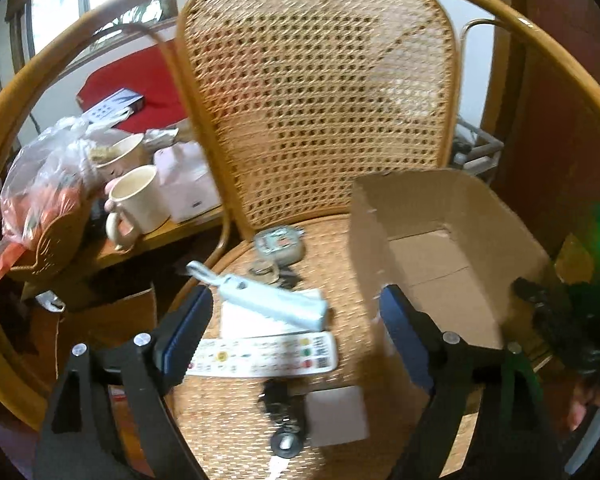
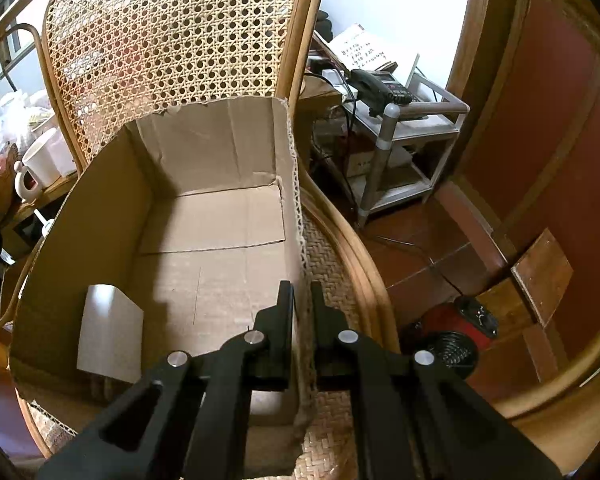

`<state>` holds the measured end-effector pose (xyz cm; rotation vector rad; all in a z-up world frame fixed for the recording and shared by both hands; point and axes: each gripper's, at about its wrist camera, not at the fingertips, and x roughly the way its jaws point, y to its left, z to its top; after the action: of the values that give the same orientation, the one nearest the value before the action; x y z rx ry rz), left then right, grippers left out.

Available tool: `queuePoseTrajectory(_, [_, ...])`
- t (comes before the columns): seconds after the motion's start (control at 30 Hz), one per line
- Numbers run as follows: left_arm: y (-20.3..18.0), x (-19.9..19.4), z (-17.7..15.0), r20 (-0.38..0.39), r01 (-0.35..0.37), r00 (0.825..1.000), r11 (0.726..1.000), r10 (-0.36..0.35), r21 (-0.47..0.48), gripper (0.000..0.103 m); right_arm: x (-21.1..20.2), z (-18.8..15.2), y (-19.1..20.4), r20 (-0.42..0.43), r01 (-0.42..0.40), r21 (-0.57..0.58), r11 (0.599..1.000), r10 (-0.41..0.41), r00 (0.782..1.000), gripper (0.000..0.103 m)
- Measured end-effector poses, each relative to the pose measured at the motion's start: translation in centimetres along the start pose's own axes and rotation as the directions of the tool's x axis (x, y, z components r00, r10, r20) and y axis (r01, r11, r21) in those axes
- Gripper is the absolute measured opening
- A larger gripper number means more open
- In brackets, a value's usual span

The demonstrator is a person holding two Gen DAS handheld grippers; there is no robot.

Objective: Organize rigid objects
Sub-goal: 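Move the open left tool back over the keys beside the remote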

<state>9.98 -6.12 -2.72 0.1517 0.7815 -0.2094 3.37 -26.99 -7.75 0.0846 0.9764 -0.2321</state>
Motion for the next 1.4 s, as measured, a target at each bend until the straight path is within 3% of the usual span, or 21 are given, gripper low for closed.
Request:
queuePoseTrajectory(0.27, [4.3, 2.0, -2.3, -0.091, -0.063, 0.994, 0.997, 0.060, -0.037, 0.085, 0.1, 0.0, -0.1, -0.003, -0.002, 0.003, 1.000, 0.002, 1.000, 0.008])
queuePoseTrajectory(0.6, [7.9, 4.2, -4.1, -0.190, -0.089, 0.979, 0.993, 0.073, -0.074, 0.085, 0.3, 0.0, -0.1, -0.010, -0.002, -0.002, 1.000, 0.002, 1.000, 0.008])
queuePoseTrajectory(1.13, [7.8, 7.7, -5.3, -0.339, -0.044, 0.941, 0.997, 0.023, -0.057, 0.085, 0.3, 0.0, -0.2, -0.011, -0.001, -0.007, 1.000, 0.000, 1.000, 0.008])
queuePoseTrajectory(1.4, [7.3, 8.0, -5.9, -0.374, 0.029, 0.926, 0.996, -0.059, -0.085, 0.085, 0.4, 0.0, -0.2, -0.013, 0.000, -0.007, 1.000, 0.000, 1.000, 0.008])
